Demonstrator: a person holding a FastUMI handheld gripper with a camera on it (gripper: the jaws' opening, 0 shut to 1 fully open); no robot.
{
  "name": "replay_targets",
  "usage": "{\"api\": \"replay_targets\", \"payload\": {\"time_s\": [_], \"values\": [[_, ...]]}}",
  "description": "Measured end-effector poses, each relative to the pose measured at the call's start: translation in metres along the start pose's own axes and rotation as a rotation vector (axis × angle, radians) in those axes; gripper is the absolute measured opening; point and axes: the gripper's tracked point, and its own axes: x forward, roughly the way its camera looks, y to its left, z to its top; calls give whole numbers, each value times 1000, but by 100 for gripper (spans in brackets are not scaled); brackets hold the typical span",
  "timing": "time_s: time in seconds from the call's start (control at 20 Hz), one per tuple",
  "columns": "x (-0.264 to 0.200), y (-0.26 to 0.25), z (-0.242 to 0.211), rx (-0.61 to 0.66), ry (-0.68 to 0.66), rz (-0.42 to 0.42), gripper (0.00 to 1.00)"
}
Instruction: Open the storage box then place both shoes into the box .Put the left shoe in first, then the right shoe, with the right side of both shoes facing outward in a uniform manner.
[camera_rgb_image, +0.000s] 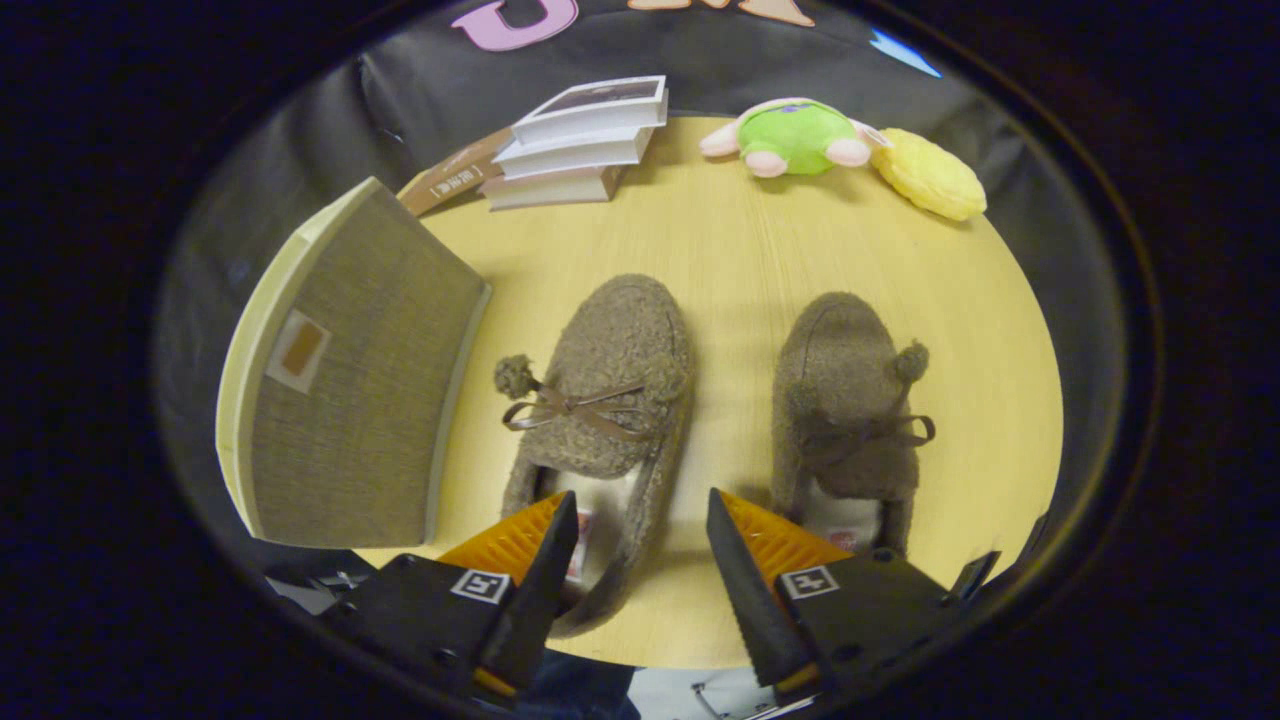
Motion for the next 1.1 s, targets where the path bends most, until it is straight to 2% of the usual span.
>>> {"api": "replay_targets", "payload": {"time_s": [0.15, 0.45, 0.75, 1.1], "values": [[6, 6, -1, 22, 21, 27, 52], [8, 4, -1, 13, 35, -7, 10], [8, 0, 1, 34, 11, -12, 3], [-3, 9, 6, 213, 22, 99, 3]]}}
